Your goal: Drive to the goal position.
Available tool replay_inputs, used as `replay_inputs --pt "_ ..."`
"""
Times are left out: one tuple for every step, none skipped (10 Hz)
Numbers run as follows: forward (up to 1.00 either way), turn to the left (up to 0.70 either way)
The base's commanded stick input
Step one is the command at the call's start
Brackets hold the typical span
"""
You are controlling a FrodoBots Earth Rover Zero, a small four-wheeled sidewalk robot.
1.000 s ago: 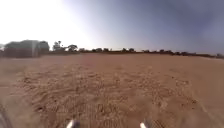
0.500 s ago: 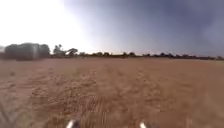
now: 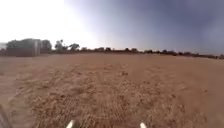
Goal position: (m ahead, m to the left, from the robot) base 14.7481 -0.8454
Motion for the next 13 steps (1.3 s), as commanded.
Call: replay_inputs --pt "1.0 0.39" --pt "1.0 0.35" --pt "1.0 0.0" --pt "1.0 0.0" --pt "1.0 0.0" --pt "1.0 0.02" --pt "1.0 0.0" --pt "1.0 0.02" --pt "1.0 0.0" --pt "1.0 0.0" --pt "1.0 0.0" --pt "1.0 0.0" --pt "1.0 0.0"
